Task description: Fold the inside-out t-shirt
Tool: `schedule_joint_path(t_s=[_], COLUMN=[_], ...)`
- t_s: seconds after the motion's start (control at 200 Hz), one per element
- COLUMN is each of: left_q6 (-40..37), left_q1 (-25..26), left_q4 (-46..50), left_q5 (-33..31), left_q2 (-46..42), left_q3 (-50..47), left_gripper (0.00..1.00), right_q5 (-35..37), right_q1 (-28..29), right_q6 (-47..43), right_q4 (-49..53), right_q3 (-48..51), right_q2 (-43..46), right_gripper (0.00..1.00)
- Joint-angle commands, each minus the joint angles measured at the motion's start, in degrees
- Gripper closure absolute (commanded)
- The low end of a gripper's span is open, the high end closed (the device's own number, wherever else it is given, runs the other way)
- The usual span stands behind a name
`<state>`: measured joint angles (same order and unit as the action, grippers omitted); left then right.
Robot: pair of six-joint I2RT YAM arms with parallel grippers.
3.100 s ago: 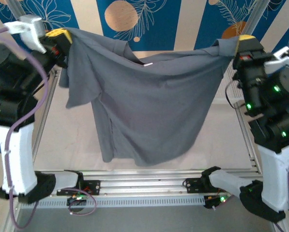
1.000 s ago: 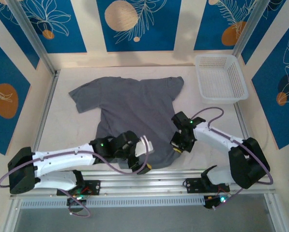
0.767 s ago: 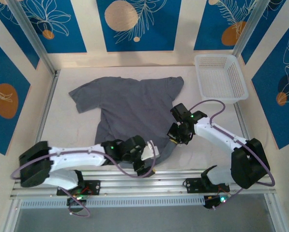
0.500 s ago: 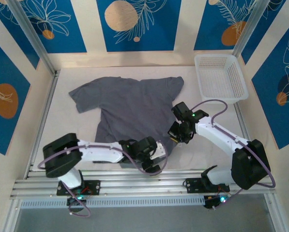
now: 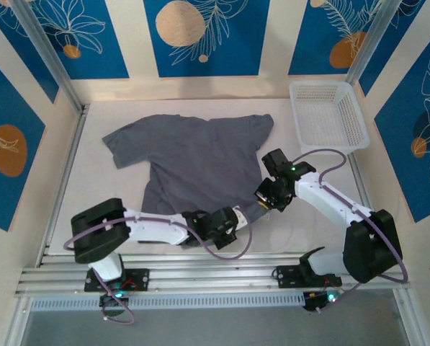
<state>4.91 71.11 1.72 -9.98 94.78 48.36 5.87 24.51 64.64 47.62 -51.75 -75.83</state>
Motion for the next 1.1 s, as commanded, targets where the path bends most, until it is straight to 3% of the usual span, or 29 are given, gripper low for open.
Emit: schedule_joint_path(t_s=[0.0,0.105,0.225,0.3,0.4,0.505,0.595,0.75,1.045,1.095], left_q6=[0.7,3.5,6.4,7.4,7.7,7.5,6.7,5.8,6.0,6.0], left_q1=[-0.4,-2.1,-3.9,-5.2,-6.0,-6.7,-6.8,-6.9,-6.9,-6.9], left_q4=[-2.4,-5.5,-8.4,-8.8,-8.6,-7.9,-6.8,-9.2,-10.2,-10.7], left_q5=[6.0,11.5,13.7,14.9,15.4,15.9,16.1,18.0,19.2,19.2], left_q2=[-2.4,-3.4,-5.0,-5.6,-6.7,-7.6,-7.9,-8.8,-12.1,-12.8], left_q3=[-1.6,-3.7,-5.7,-5.8,-5.3,-4.1,-3.0,-3.9,-5.5,-6.1], left_gripper=[1.00,1.00,1.00,1.00,1.00,1.00,1.00,1.00,1.00,1.00], right_q5=[0.7,0.3,0.4,-0.1,-7.4,-15.4,-15.9,-18.3,-20.3,-19.9], right_q1=[-0.6,-0.9,-0.9,-0.8,0.3,2.9,7.1,9.6,11.4,11.6], right_q6=[-2.5,-6.8,-9.9,-11.8,-12.4,-1.8,7.7,17.0,33.4,34.9], right_q4=[0.1,0.6,2.8,4.4,1.0,-6.8,-10.9,-15.8,-23.9,-25.2], right_q3=[0.8,0.7,1.4,2.1,6.0,14.1,18.7,20.3,25.3,26.0], right_q2=[0.1,-0.4,3.0,7.1,15.1,24.4,28.8,27.2,21.9,22.0], right_gripper=[0.84,0.54,0.41,0.39,0.38,0.36,0.32,0.20,0.19,0.23])
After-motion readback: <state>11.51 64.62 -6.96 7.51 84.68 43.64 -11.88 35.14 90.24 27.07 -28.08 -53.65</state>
